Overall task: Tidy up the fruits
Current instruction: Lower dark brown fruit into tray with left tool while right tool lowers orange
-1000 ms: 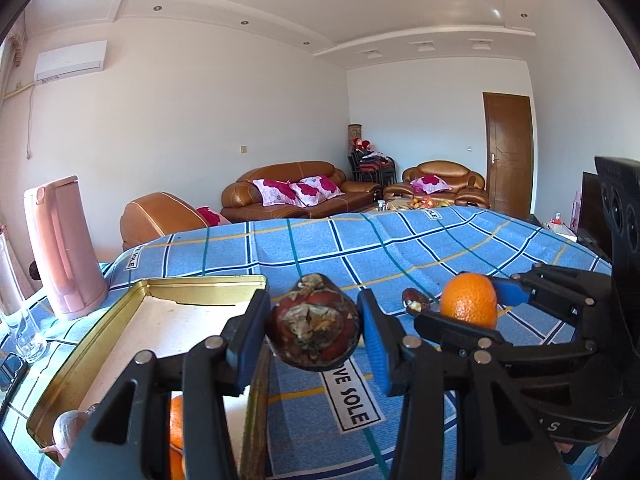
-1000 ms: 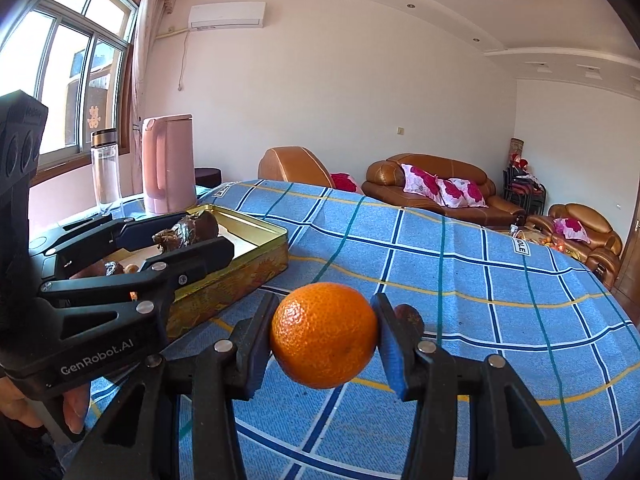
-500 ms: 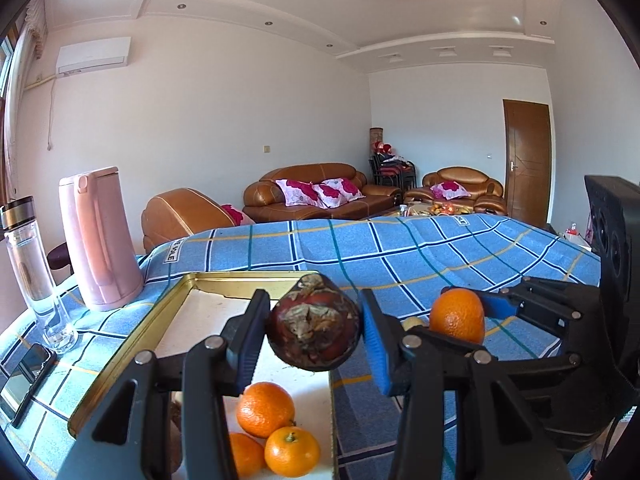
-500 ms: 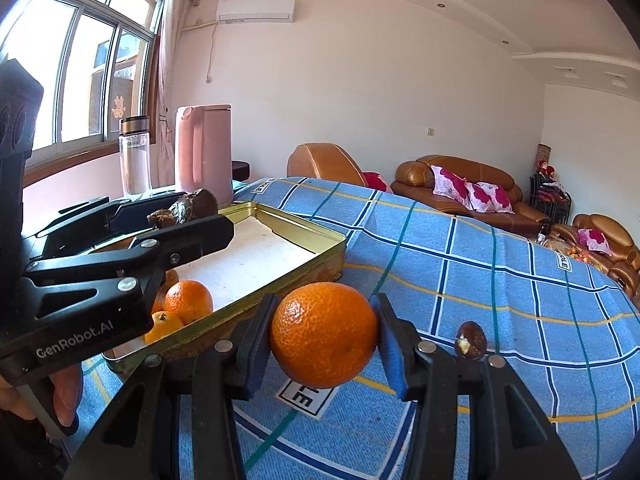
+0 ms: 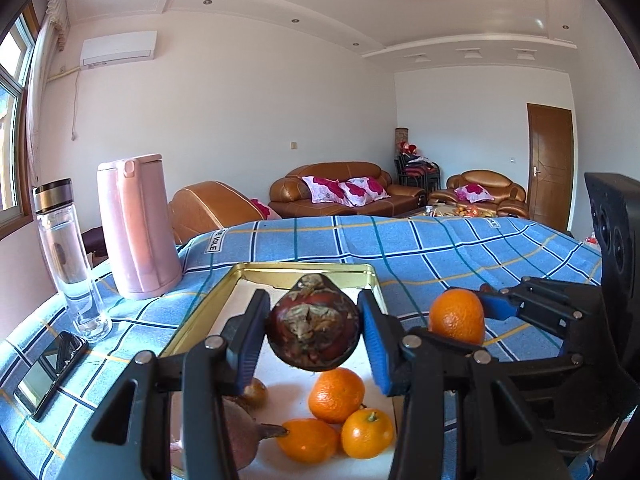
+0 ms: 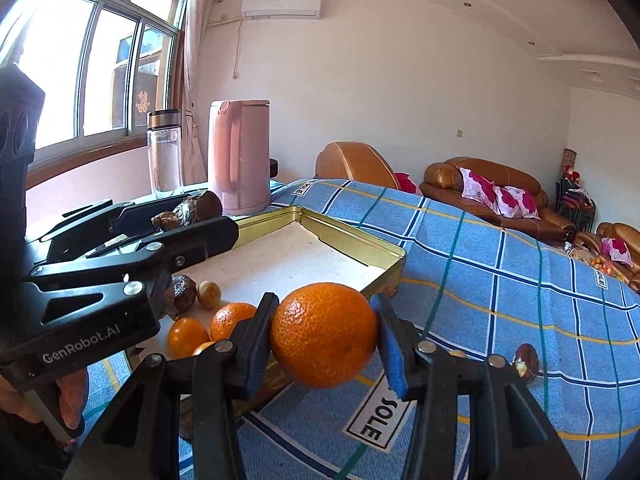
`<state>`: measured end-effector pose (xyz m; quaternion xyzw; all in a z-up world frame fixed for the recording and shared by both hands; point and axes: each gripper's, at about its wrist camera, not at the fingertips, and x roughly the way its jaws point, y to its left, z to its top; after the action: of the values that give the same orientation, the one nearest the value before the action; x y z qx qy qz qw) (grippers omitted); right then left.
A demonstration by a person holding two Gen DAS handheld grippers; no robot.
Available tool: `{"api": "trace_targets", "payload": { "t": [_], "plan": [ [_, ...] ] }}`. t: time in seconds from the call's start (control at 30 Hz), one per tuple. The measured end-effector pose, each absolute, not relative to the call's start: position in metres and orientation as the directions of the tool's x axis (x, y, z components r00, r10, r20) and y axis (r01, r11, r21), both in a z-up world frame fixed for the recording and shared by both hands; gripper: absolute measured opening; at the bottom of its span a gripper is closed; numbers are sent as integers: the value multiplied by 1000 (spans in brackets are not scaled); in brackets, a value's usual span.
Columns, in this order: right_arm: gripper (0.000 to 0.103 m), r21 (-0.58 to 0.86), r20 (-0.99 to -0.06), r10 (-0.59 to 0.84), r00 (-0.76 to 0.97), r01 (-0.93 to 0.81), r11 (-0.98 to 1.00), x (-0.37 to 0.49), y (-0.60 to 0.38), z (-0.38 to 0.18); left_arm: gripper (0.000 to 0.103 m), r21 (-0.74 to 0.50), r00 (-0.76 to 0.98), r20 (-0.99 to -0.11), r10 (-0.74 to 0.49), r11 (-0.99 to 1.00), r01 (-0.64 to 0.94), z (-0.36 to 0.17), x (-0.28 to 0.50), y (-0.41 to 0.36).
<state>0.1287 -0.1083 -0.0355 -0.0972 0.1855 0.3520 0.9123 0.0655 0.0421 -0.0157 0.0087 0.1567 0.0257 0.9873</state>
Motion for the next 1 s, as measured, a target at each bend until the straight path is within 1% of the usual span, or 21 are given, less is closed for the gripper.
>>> {"api": "trace_targets", "payload": {
  "t": [0.3, 0.6, 1.0],
  "plan": [
    [49, -26, -411, 650, 639, -721, 692, 131, -78, -31, 47, 17, 946, -306, 106, 994, -106, -15, 60, 71],
    [49, -27, -420, 676, 606, -752, 658, 133, -46, -28, 47, 10, 928, -337, 160, 986, -166, -20, 63, 99],
    [49, 34, -461, 698, 547, -776, 630, 141, -16, -30, 47, 5, 900, -384, 205, 976, -219, -29, 68, 127]
  ]
}}
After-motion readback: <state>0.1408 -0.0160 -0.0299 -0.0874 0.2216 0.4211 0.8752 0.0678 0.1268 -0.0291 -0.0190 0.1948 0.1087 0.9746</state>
